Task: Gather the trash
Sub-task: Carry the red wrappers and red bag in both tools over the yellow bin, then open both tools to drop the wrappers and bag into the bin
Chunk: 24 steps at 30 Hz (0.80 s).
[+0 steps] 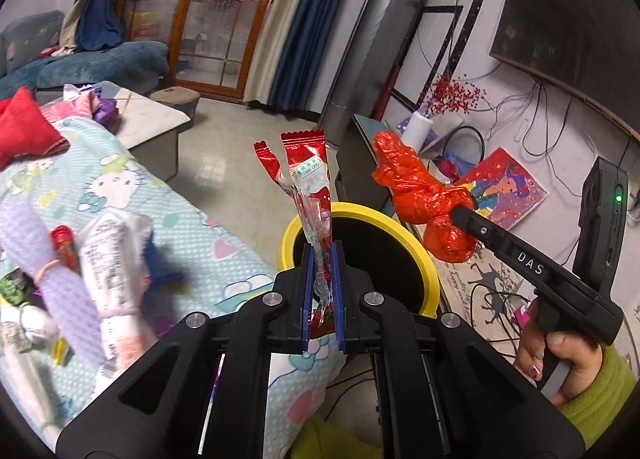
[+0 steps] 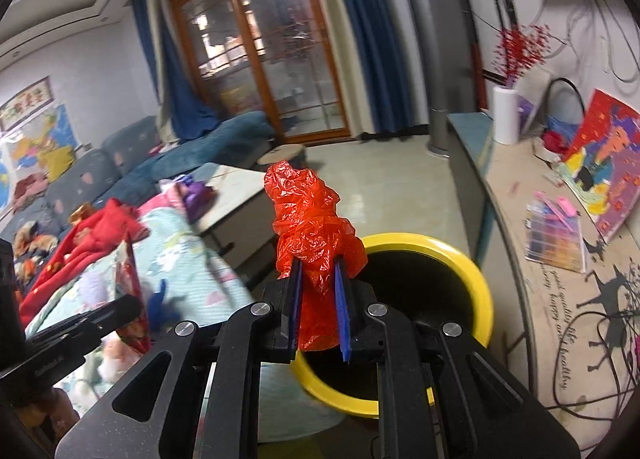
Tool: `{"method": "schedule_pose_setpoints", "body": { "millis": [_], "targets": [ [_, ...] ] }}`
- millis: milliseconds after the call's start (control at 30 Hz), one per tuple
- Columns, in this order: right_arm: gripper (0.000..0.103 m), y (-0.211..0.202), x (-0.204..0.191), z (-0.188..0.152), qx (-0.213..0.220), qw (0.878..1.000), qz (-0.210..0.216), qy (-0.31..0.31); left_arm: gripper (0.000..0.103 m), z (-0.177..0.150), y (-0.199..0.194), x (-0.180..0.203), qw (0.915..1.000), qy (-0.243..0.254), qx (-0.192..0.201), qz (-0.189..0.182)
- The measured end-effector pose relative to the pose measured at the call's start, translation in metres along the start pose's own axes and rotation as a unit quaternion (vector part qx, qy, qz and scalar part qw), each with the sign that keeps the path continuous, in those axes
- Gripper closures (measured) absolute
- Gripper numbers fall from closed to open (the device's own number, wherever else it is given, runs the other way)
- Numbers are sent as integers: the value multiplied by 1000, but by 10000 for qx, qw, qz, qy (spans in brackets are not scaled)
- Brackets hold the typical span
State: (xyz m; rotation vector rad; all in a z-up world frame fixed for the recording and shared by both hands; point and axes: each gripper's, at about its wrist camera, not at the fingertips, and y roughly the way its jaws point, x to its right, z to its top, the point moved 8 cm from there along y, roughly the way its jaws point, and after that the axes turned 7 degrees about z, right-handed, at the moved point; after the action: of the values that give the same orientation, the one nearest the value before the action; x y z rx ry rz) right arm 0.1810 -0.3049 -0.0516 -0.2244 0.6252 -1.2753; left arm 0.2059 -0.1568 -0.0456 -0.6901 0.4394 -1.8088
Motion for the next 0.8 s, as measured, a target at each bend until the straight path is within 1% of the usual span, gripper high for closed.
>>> {"method": "schedule_pose_setpoints", "body": {
  "millis": [133,367,533,700,800],
  "targets": [
    [89,6,31,-3,-73,9993,-230,289,98,-2,17,15,9999,45,-125,-89],
    [89,18,79,-25,-319,9950,-504,797,98,-14,52,46,9984,308,-426,-230],
    [89,29,96,-37,-563,9909,-536,1097,98,-26,82,64,9953,476,-790,-307],
    [88,37,105,-43,-693,9886,-540,1224,98,-35,109,66,9921,581,-1091,-228],
    [86,42,106,-47,-770,9875,-515,1272,98,-37,122,67,9907,619,-1201,-171]
  ]
}}
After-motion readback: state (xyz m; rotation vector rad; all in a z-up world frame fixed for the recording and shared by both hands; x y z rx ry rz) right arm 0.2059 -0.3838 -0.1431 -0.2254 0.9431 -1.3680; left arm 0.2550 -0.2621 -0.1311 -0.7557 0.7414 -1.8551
